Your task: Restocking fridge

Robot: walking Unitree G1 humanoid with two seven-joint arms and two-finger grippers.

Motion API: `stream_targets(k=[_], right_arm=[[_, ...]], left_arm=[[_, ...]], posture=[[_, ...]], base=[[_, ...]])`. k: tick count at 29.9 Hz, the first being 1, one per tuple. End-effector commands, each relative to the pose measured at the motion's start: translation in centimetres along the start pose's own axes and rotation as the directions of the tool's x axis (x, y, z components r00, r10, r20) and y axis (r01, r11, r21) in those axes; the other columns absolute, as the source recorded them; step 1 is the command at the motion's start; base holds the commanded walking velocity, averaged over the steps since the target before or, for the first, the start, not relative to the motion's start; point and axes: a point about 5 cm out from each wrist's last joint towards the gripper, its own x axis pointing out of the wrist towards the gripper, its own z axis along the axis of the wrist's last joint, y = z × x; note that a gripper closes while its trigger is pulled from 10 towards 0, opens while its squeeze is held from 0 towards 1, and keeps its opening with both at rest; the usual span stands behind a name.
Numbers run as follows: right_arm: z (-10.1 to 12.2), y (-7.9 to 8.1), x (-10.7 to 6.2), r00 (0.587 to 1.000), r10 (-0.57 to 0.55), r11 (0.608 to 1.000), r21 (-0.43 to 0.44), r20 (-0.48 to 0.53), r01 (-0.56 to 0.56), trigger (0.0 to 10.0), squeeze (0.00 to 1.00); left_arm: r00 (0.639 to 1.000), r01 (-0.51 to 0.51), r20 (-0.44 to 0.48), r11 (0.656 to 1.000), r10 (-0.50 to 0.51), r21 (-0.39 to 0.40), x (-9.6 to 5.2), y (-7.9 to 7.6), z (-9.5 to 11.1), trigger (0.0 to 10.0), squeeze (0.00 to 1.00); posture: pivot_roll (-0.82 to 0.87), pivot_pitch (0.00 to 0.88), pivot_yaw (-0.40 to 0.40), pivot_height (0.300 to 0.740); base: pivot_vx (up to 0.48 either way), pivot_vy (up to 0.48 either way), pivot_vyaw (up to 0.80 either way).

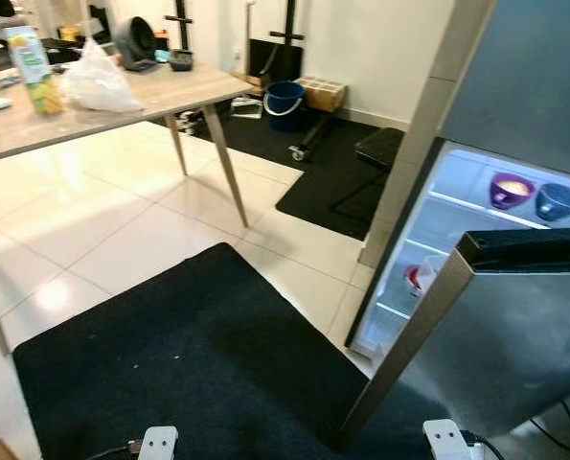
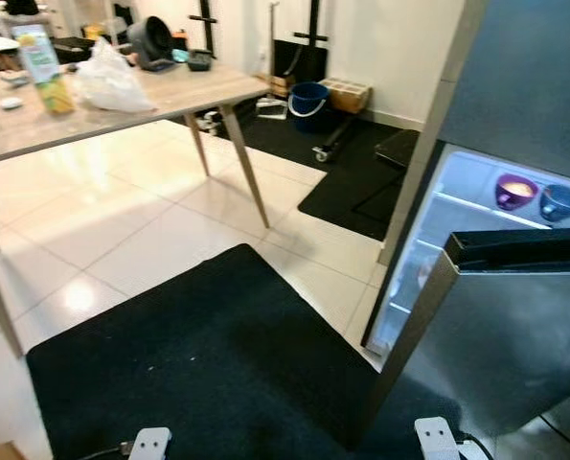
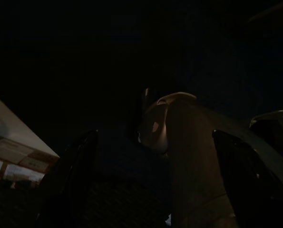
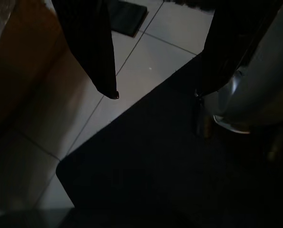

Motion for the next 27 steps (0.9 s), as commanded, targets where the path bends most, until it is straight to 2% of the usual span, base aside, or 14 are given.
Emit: stream_targets(k=[1,6,14,27], right_arm=[[-0.18,-0.05,-0.02,1.000,-0.003,1.000,0.008,-0.006,0.003,10.0,0.00],[-0.29,0.20,0.01,1.000,0.001,1.000,0.015,-0.009,-0.001,10.0,0.00],[-0.57,0.64,0.03,1.000,0.014,1.000,0.025,-0.013,-0.013,10.0,0.00],[-0.92,0.47,-0.01,0.999,0.005,1.000,0.016,-0.033,-0.004,10.0,0.00]], left_arm=[[1.000,0.003,-0.024,1.000,-0.004,-0.007,0.03,-0.41,-0.58,10.0,0.00],[1.000,0.012,-0.017,1.000,-0.012,0.011,0.05,-0.38,-0.34,10.0,0.00],[1.000,0.013,-0.020,1.000,-0.013,0.026,0.05,-0.29,-0.22,10.0,0.00],[1.000,0.016,-0.026,0.999,-0.016,0.032,0.03,-0.38,-0.42,10.0,0.00]], posture=[[0.04,0.000,-0.057,0.740],[0.04,0.000,-0.049,0.740],[0.04,0.000,-0.045,0.740],[0.04,0.000,-0.051,0.740]], base=[[0.000,0.000,0.00],[0.049,0.000,0.00],[0.285,0.000,0.00],[0.307,0.000,0.00]])
